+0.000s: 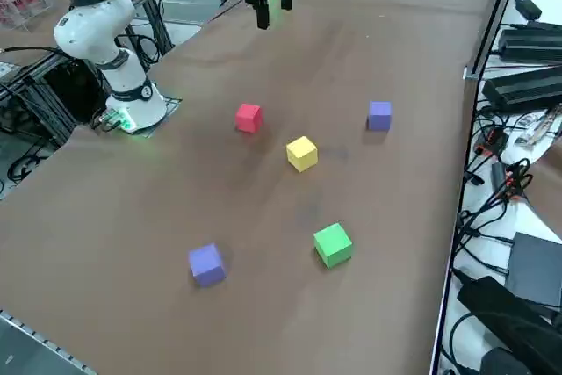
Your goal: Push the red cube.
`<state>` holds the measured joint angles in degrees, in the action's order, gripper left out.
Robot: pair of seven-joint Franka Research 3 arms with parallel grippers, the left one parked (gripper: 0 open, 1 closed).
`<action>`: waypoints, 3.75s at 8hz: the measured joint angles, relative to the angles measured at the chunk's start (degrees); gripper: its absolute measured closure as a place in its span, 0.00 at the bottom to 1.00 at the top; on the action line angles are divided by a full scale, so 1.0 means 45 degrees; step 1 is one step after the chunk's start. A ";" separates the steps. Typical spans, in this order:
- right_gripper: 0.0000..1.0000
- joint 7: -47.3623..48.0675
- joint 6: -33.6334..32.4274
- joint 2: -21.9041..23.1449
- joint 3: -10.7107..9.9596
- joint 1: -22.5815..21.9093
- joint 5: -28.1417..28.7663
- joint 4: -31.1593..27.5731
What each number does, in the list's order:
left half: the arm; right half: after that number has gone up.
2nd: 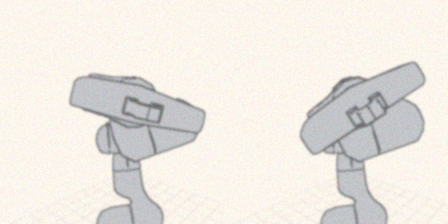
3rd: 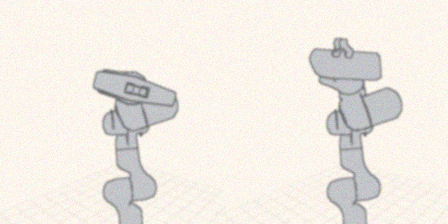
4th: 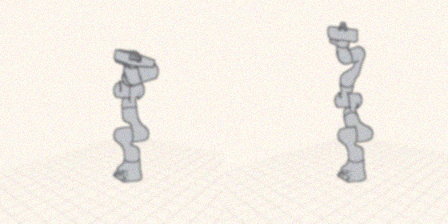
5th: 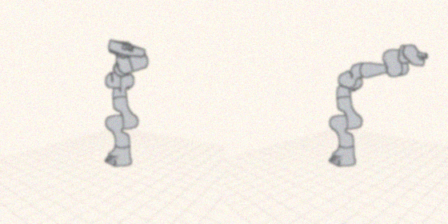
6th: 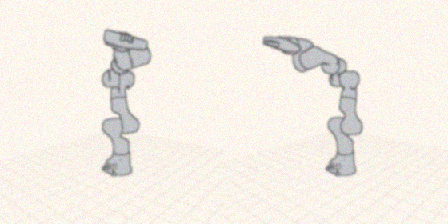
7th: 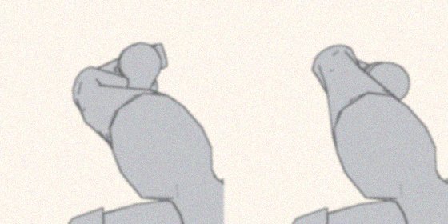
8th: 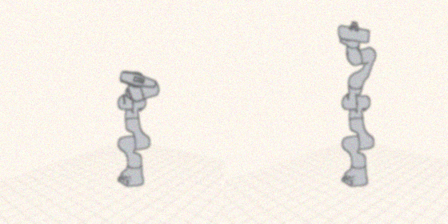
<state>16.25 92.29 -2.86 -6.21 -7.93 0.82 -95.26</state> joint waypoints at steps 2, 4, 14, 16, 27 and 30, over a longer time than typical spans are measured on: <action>0.00 0.2459 0.1048 -0.0073 0.0035 -0.0518 0.0012 -0.1104; 0.00 0.5013 0.2446 -0.0023 0.0043 -0.1057 0.0029 -0.2431; 0.17 1.4735 0.7740 0.0106 0.0048 -0.2786 0.0032 -0.7882; 0.22 1.5593 0.8342 0.0098 0.0055 -0.2974 0.0032 -0.8727; 0.26 1.8739 1.2018 -0.0856 0.0071 -0.3936 0.0032 -1.1580; 0.31 1.8782 1.2369 -0.1003 0.0030 -0.3930 0.0032 -1.1854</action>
<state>100.77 147.95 -7.38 -6.08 -25.62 0.96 -148.60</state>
